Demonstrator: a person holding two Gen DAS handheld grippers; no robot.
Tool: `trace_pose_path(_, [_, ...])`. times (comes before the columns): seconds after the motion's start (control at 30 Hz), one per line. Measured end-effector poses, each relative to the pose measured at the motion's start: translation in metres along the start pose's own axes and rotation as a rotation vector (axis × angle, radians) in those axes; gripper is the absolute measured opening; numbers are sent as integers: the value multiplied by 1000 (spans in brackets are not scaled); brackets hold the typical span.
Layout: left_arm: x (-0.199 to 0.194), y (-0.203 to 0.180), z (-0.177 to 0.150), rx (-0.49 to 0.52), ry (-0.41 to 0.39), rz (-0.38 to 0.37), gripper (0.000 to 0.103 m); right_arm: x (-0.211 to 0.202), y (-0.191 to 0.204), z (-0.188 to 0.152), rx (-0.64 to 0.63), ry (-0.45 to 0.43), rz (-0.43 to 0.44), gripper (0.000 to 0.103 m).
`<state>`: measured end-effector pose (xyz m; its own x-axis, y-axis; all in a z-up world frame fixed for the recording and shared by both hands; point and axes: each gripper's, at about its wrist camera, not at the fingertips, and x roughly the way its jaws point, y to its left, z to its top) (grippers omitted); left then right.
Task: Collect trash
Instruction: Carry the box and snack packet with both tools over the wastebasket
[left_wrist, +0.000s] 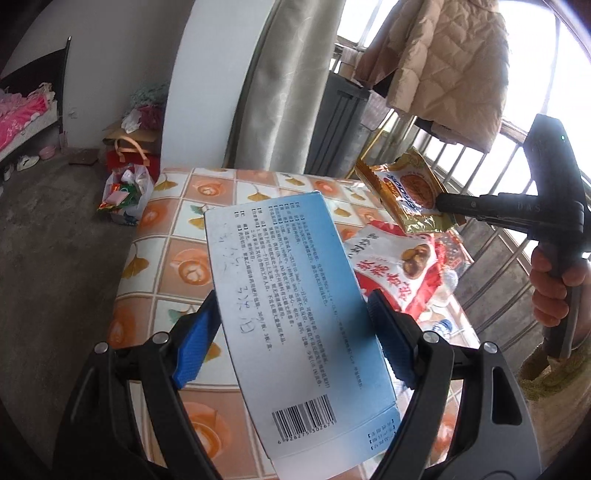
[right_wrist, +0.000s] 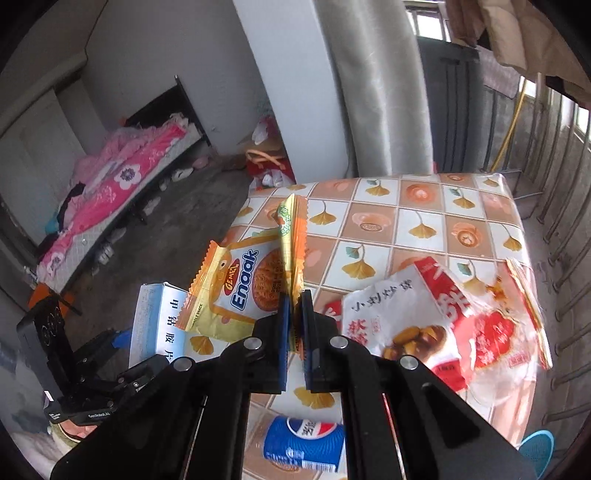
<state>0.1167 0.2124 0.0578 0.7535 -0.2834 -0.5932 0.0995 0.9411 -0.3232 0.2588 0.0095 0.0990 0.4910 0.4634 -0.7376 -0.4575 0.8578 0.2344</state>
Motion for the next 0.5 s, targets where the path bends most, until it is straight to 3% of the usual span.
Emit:
trace_pose_path(0.23, [1,-91,-4,116,27,-151,75,-104,-62,-73,165,-137,-73,7])
trace_pose_path(0.5, [41,-228,-26,295,183,-384,75,-215,-157,-187,456,-275,-258,7])
